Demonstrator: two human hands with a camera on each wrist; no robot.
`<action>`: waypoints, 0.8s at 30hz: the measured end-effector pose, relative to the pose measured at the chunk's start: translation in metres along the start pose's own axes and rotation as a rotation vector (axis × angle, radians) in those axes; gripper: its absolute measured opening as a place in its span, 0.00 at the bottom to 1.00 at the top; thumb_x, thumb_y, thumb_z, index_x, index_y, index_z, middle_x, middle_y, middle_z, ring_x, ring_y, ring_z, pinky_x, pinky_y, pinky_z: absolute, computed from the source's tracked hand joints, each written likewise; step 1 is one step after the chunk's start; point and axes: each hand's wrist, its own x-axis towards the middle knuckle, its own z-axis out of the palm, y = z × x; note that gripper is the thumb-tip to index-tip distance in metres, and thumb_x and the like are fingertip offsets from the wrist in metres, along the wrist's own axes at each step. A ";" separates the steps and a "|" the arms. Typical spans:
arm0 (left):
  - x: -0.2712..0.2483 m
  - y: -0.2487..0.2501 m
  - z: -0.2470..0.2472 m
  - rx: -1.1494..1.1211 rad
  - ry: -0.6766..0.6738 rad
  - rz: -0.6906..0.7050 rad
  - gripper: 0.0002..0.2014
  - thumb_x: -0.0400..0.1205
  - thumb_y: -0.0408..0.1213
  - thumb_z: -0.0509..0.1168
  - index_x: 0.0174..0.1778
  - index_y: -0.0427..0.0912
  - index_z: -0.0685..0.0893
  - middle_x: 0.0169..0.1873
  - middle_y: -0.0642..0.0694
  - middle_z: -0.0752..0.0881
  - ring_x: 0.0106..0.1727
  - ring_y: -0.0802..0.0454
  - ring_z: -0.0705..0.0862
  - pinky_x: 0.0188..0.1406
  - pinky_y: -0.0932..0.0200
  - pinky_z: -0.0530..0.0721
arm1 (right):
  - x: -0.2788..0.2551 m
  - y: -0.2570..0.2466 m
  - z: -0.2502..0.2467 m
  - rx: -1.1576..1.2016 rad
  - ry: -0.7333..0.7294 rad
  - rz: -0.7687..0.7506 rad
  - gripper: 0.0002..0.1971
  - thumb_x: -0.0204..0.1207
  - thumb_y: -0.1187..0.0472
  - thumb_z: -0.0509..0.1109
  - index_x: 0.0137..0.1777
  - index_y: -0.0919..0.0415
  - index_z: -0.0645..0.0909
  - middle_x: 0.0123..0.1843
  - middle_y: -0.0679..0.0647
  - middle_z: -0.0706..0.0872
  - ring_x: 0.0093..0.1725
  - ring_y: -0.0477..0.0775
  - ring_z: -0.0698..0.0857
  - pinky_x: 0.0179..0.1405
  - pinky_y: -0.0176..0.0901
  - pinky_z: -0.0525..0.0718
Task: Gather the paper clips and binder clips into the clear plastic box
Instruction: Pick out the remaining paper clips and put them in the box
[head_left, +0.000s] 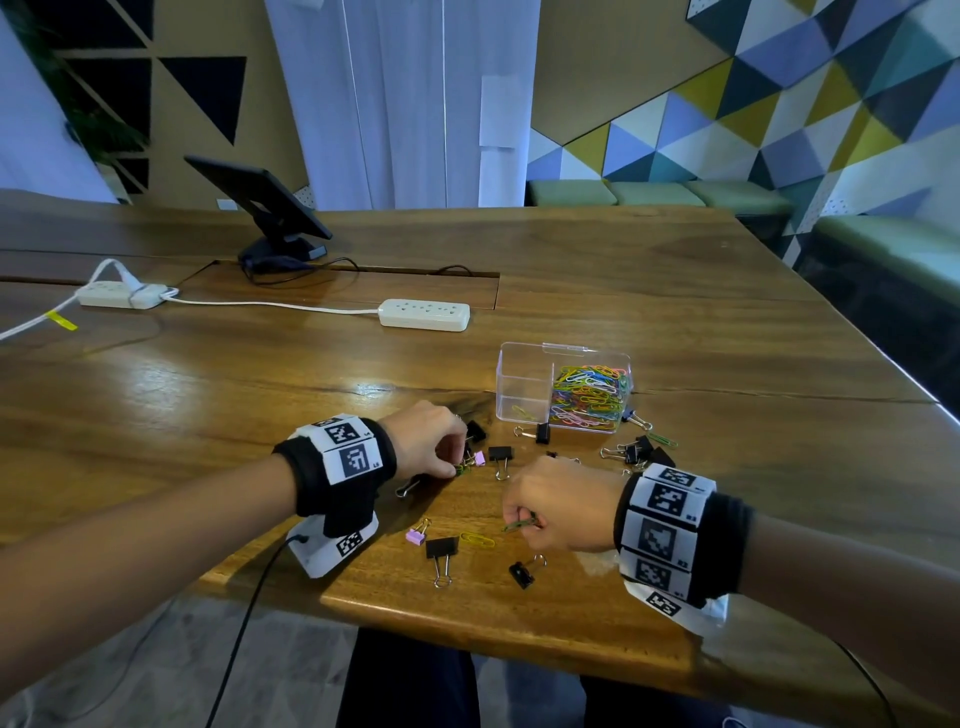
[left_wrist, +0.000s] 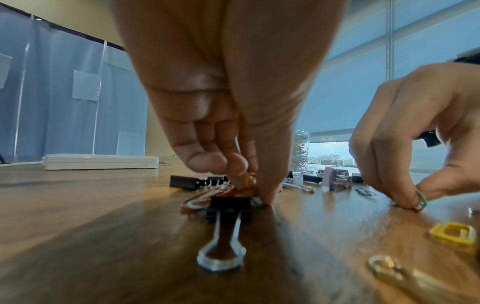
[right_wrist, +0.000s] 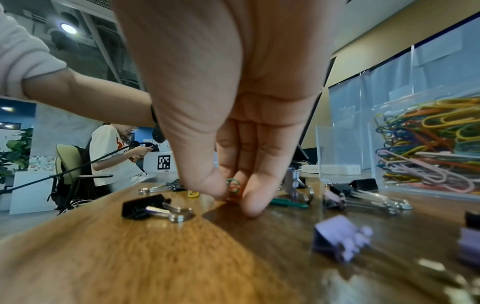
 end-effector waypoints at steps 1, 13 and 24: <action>0.000 -0.001 0.000 -0.020 0.005 -0.004 0.07 0.77 0.38 0.70 0.48 0.42 0.85 0.43 0.52 0.85 0.40 0.61 0.77 0.33 0.73 0.71 | 0.000 0.000 0.000 -0.005 0.001 0.000 0.11 0.75 0.63 0.64 0.55 0.61 0.83 0.52 0.55 0.86 0.51 0.53 0.83 0.49 0.43 0.79; 0.002 -0.019 -0.011 -0.073 0.067 -0.137 0.08 0.75 0.39 0.73 0.48 0.42 0.88 0.48 0.48 0.89 0.45 0.58 0.82 0.44 0.65 0.76 | -0.004 0.013 -0.005 0.093 0.031 0.038 0.10 0.77 0.64 0.64 0.53 0.61 0.85 0.51 0.53 0.88 0.42 0.42 0.79 0.49 0.36 0.80; 0.004 -0.020 -0.007 -0.055 0.007 -0.183 0.14 0.73 0.37 0.75 0.54 0.41 0.86 0.49 0.47 0.89 0.46 0.55 0.84 0.44 0.66 0.78 | -0.013 0.052 -0.050 0.180 0.334 0.252 0.09 0.78 0.66 0.66 0.55 0.59 0.84 0.44 0.47 0.87 0.38 0.39 0.82 0.48 0.34 0.84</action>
